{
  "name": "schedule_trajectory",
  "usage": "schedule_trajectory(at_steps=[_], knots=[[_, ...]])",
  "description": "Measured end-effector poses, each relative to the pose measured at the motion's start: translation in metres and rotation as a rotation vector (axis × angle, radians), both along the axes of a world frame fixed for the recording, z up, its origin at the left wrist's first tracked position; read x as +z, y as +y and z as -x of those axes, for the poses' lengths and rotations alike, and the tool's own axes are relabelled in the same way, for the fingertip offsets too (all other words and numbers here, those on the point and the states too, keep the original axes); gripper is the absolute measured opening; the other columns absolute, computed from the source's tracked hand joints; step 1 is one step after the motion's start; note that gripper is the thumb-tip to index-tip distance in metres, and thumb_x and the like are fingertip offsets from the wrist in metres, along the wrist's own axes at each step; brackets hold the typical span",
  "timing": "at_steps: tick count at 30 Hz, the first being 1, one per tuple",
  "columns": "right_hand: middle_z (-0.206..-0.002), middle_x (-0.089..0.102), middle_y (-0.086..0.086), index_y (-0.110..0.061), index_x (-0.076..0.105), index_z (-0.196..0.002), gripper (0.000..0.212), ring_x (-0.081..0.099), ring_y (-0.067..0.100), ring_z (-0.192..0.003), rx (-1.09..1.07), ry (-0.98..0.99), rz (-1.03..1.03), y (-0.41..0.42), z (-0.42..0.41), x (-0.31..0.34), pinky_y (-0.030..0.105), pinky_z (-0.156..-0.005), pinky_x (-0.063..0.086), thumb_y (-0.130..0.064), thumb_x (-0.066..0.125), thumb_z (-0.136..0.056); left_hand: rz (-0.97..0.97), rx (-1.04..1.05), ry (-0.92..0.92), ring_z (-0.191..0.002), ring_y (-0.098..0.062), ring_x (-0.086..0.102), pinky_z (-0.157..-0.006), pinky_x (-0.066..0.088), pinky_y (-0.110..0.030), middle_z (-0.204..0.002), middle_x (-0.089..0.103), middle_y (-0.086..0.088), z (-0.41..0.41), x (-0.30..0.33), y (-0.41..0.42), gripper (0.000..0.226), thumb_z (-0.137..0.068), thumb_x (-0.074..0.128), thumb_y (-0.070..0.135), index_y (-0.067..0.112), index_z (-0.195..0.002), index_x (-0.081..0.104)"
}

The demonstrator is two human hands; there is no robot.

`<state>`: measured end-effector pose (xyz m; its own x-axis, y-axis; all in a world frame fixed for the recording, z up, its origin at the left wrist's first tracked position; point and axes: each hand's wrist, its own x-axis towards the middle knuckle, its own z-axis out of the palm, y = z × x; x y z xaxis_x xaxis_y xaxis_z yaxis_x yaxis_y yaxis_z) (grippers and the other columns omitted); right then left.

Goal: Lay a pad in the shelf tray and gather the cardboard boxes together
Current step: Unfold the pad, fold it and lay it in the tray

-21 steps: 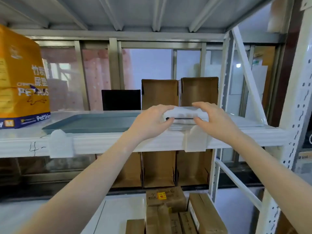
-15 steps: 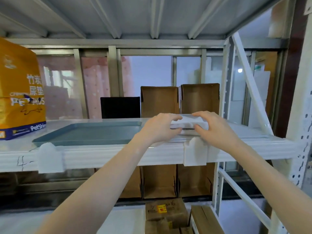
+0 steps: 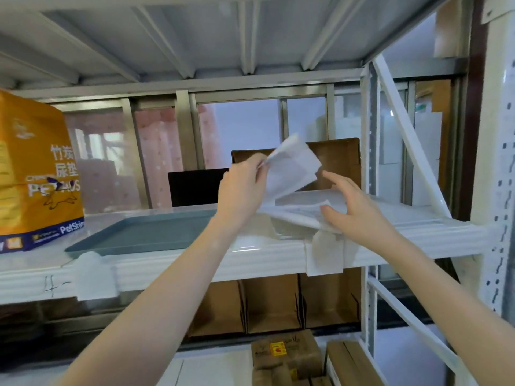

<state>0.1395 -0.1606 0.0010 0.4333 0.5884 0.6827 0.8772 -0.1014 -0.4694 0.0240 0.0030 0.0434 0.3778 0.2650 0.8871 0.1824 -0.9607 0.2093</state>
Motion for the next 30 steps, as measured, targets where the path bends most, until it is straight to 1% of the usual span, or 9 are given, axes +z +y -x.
schedule_trajectory(at_steps=[3, 7, 10, 13, 17, 22, 24, 27, 30], knots=[[-0.151, 0.031, -0.005, -0.026, 0.025, -0.145, 0.06, 0.031, 0.012, -0.138, 0.045, 0.021, -0.023, -0.003, 0.03, 0.009, 0.027, -0.108, 0.031, -0.017, 0.052, -0.092, 0.04, -0.065, -0.16, -0.057, -0.022, 0.04, -0.055, 0.026, -0.032, -0.057, 0.04, 0.005, 0.041, 0.016, -0.001, 0.015, -0.097, 0.044, 0.018, 0.013, -0.083, 0.048], [-0.15, 0.033, -0.004, -0.023, 0.026, -0.145, 0.059, 0.032, 0.012, -0.137, 0.075, -0.013, -0.044, -0.002, 0.078, 0.022, 0.021, -0.101, 0.025, -0.018, 0.052, -0.092, 0.094, -0.113, -0.329, -0.06, -0.013, 0.033, -0.053, 0.029, -0.012, -0.062, 0.042, 0.008, 0.1, 0.031, -0.005, 0.012, -0.096, 0.044, 0.01, 0.005, -0.089, 0.052], [-0.15, 0.033, -0.004, -0.022, 0.026, -0.145, 0.06, 0.032, 0.012, -0.138, 0.105, -0.023, -0.063, 0.0, 0.115, 0.03, 0.024, -0.105, 0.026, -0.022, 0.054, -0.092, 0.135, -0.163, -0.403, -0.064, -0.01, 0.037, -0.055, 0.031, -0.013, -0.068, 0.047, 0.007, 0.149, 0.037, -0.006, 0.012, -0.096, 0.044, 0.01, 0.003, -0.093, 0.053], [-0.148, 0.033, 0.0, -0.021, 0.024, -0.145, 0.063, 0.035, 0.013, -0.134, 0.116, -0.047, -0.092, 0.001, 0.154, 0.03, 0.029, -0.108, 0.032, -0.022, 0.055, -0.091, 0.145, -0.223, -0.385, -0.06, -0.008, 0.036, -0.056, 0.031, -0.019, -0.068, 0.046, 0.009, 0.195, 0.032, -0.005, 0.014, -0.097, 0.045, 0.015, 0.003, -0.093, 0.053], [-0.145, 0.031, 0.003, -0.022, 0.025, -0.145, 0.064, 0.033, 0.016, -0.133, 0.092, -0.103, -0.143, -0.001, 0.207, 0.027, 0.026, -0.103, 0.026, -0.026, 0.058, -0.09, 0.163, -0.218, -0.314, -0.061, -0.004, 0.04, -0.057, 0.032, -0.015, -0.074, 0.051, 0.007, 0.25, 0.009, -0.012, 0.008, -0.095, 0.049, 0.012, 0.01, -0.096, 0.057], [-0.139, 0.04, 0.002, -0.022, 0.032, -0.141, 0.061, 0.035, 0.02, -0.126, 0.059, -0.204, -0.096, -0.008, 0.261, 0.017, 0.027, -0.097, 0.029, -0.033, 0.059, -0.087, 0.182, -0.208, -0.239, -0.058, 0.0, 0.041, -0.057, 0.032, -0.012, -0.063, 0.045, 0.013, 0.295, -0.031, -0.027, 0.006, -0.093, 0.053, 0.008, 0.01, -0.092, 0.058], [-0.132, 0.047, 0.002, -0.018, 0.039, -0.137, 0.054, 0.039, 0.02, -0.121, 0.054, -0.239, -0.062, -0.011, 0.281, 0.015, 0.026, -0.094, 0.031, -0.033, 0.059, -0.088, 0.185, -0.215, -0.219, -0.059, 0.004, 0.043, -0.058, 0.032, -0.009, -0.06, 0.043, 0.015, 0.31, -0.045, -0.035, 0.007, -0.092, 0.053, 0.006, 0.01, -0.092, 0.059], [-0.121, 0.055, 0.002, -0.015, 0.049, -0.128, 0.043, 0.046, 0.02, -0.113, 0.05, -0.284, -0.052, -0.013, 0.308, 0.01, 0.038, -0.095, 0.039, -0.03, 0.057, -0.089, 0.175, -0.226, -0.173, -0.061, 0.008, 0.044, -0.06, 0.033, -0.007, -0.062, 0.044, 0.017, 0.326, -0.059, -0.043, 0.008, -0.092, 0.053, 0.003, 0.008, -0.094, 0.058], [-0.104, 0.06, 0.002, -0.012, 0.058, -0.112, 0.027, 0.053, 0.02, -0.099, 0.066, -0.323, -0.105, -0.014, 0.326, 0.009, 0.042, -0.088, 0.045, -0.025, 0.06, -0.088, 0.196, -0.248, -0.116, -0.07, 0.005, 0.05, -0.064, 0.035, -0.009, -0.078, 0.055, 0.015, 0.339, -0.066, -0.046, 0.012, -0.091, 0.053, 0.004, 0.008, -0.101, 0.057]])
